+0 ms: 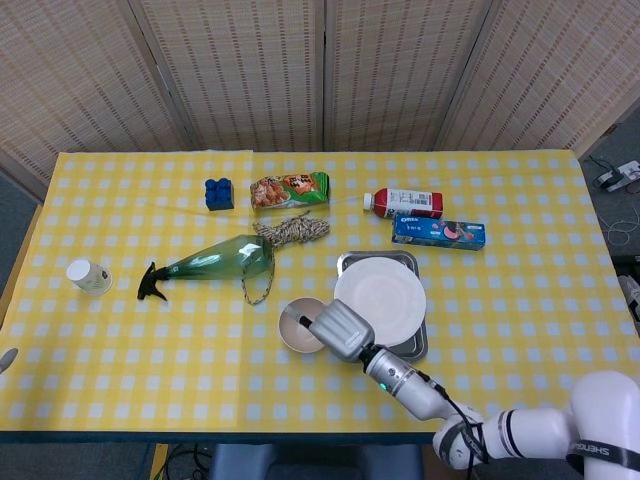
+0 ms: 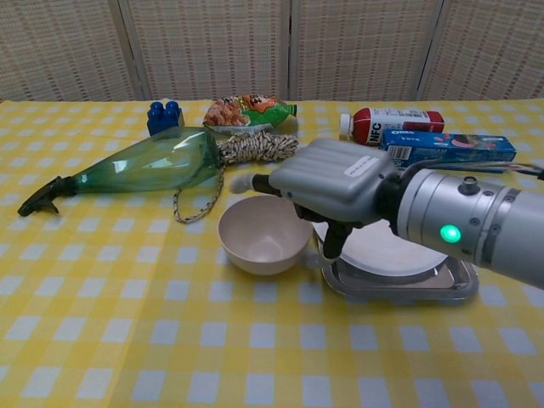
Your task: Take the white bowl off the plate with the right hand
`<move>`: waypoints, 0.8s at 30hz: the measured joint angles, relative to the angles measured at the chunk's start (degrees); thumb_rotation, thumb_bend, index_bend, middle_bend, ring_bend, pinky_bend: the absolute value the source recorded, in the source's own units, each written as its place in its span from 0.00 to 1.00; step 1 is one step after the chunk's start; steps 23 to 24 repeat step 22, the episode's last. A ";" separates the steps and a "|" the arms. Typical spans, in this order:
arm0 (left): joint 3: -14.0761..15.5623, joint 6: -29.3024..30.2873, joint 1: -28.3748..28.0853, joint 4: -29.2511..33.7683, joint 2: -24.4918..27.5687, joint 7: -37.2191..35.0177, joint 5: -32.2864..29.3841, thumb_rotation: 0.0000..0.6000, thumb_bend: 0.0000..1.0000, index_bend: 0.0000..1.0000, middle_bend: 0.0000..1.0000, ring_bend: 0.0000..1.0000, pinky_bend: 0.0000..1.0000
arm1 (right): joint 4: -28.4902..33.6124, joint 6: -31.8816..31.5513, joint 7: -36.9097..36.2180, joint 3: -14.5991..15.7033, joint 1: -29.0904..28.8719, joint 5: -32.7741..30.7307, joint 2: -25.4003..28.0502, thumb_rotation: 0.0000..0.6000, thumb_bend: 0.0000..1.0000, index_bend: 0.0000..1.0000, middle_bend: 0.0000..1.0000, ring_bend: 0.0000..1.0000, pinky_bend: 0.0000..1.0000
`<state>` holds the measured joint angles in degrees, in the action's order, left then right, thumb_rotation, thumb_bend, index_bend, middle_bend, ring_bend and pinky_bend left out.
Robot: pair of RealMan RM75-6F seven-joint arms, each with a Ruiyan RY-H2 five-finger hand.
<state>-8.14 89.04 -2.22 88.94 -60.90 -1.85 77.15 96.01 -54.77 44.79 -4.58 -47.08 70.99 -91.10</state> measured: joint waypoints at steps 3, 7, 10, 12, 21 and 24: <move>0.32 -0.12 -0.05 0.21 -0.02 0.02 0.67 1.00 0.00 0.50 0.41 0.29 0.45 | 4.91 -4.07 3.13 0.39 1.63 -0.20 3.17 1.00 0.00 0.23 0.57 0.74 1.00; 1.12 -1.18 -0.32 0.60 0.15 -0.88 1.89 1.00 0.00 0.50 0.41 0.29 0.45 | 11.45 -11.09 6.49 1.76 5.41 -0.11 8.71 1.00 0.00 0.33 0.48 0.61 0.91; 2.11 -2.57 -0.65 1.27 0.67 -2.81 3.39 1.00 0.00 0.50 0.41 0.29 0.45 | 14.72 -16.93 7.67 3.69 9.48 0.95 12.99 1.00 0.00 0.35 0.46 0.54 0.77; 2.92 -3.29 -0.94 1.73 0.99 -3.72 5.03 1.00 0.00 0.50 0.41 0.29 0.45 | 15.66 -20.74 6.84 5.36 12.50 3.13 15.41 1.00 0.00 0.37 0.46 0.52 0.70; 5.28 -1.37 -1.43 1.88 -0.45 -2.74 11.86 1.00 0.00 0.52 0.43 0.30 0.45 | 10.09 -33.29 -11.12 11.47 24.82 13.38 21.00 1.00 0.00 0.39 0.46 0.51 0.59; 5.43 -1.12 -1.40 1.90 -0.63 -2.39 12.16 1.00 0.00 0.52 0.43 0.30 0.45 | 8.87 -34.69 -13.31 11.85 26.11 13.99 21.26 1.00 0.00 0.39 0.46 0.51 0.59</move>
